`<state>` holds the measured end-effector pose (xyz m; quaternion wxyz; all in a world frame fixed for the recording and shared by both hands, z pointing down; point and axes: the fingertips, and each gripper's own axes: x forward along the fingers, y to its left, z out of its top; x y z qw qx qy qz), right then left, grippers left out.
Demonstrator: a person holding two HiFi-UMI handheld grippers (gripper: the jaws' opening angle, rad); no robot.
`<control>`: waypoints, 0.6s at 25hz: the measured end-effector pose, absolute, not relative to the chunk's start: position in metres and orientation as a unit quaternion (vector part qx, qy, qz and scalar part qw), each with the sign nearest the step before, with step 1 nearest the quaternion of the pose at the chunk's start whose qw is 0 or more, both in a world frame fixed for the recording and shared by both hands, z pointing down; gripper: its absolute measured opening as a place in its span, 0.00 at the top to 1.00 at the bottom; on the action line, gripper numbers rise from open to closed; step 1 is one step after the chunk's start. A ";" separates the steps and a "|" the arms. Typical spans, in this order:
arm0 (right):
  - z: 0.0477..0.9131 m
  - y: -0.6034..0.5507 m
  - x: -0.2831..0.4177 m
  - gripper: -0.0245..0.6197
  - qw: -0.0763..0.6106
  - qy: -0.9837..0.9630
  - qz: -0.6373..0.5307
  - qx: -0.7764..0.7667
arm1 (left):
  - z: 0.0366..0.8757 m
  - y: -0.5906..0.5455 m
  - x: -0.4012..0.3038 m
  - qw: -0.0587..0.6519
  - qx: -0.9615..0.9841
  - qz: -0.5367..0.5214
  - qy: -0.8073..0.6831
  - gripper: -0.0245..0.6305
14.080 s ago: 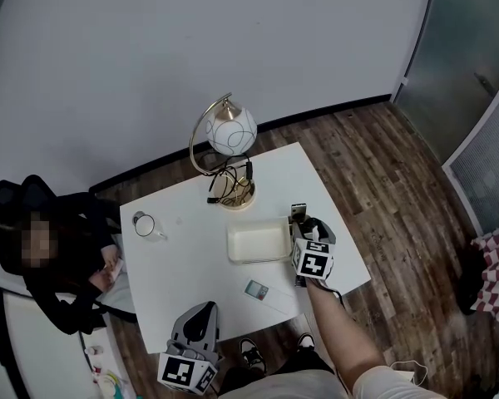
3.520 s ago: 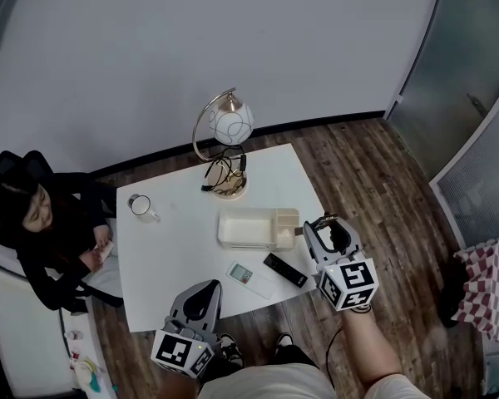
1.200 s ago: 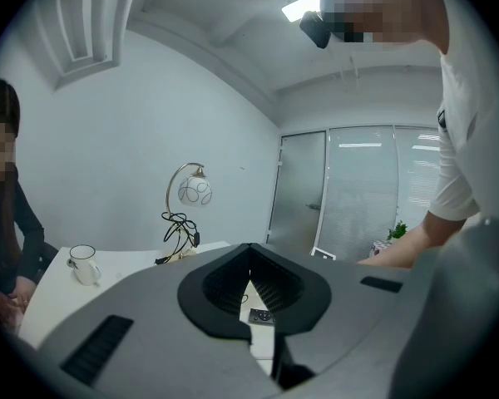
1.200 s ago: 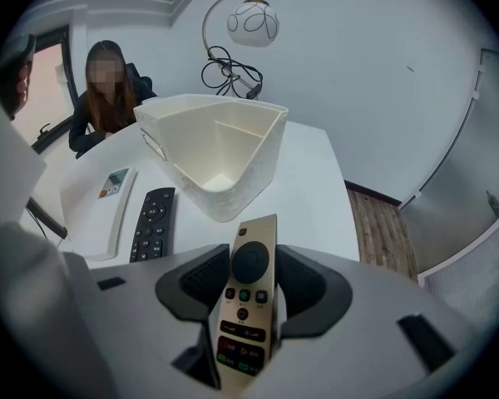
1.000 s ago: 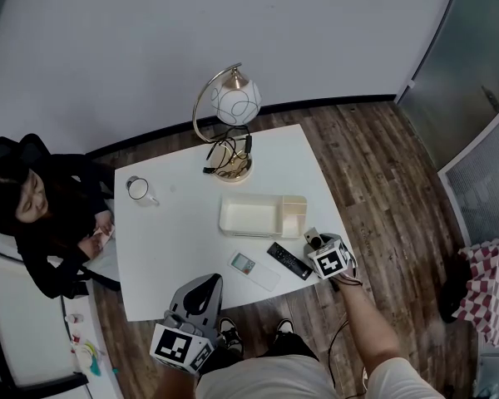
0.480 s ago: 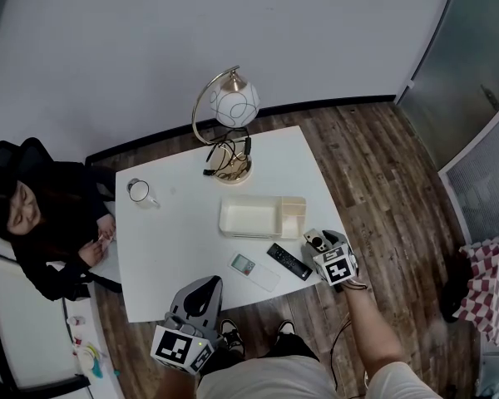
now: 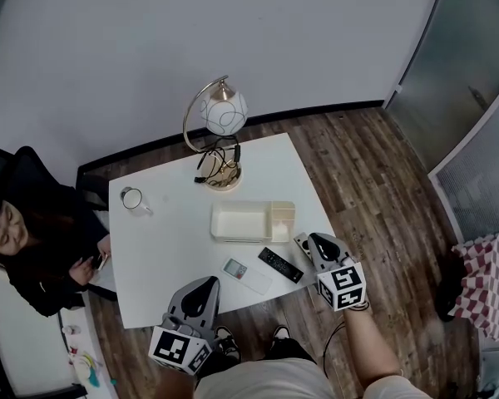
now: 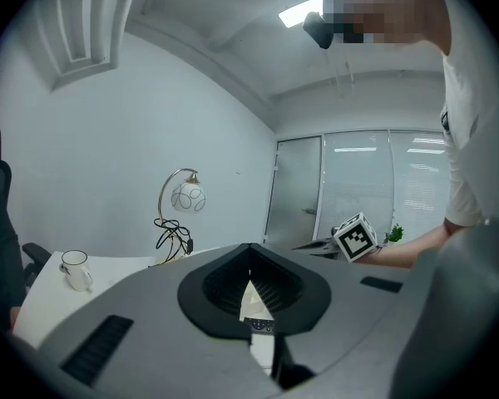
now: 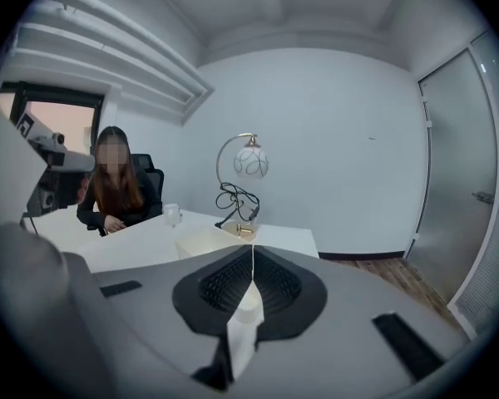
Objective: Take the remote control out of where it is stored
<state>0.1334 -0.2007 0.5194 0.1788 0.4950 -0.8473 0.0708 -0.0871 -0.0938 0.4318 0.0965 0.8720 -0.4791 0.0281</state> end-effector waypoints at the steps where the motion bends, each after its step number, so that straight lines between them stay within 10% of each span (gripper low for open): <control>1: 0.510 -0.196 0.130 0.94 0.167 -0.850 0.068 0.494 | 0.431 -0.094 -0.087 0.095 0.873 0.027 -0.478 0.95; 15: 0.398 -0.124 0.095 0.95 0.046 -0.879 0.013 0.475 | 0.411 -0.089 -0.091 0.077 0.875 0.008 -0.477 0.95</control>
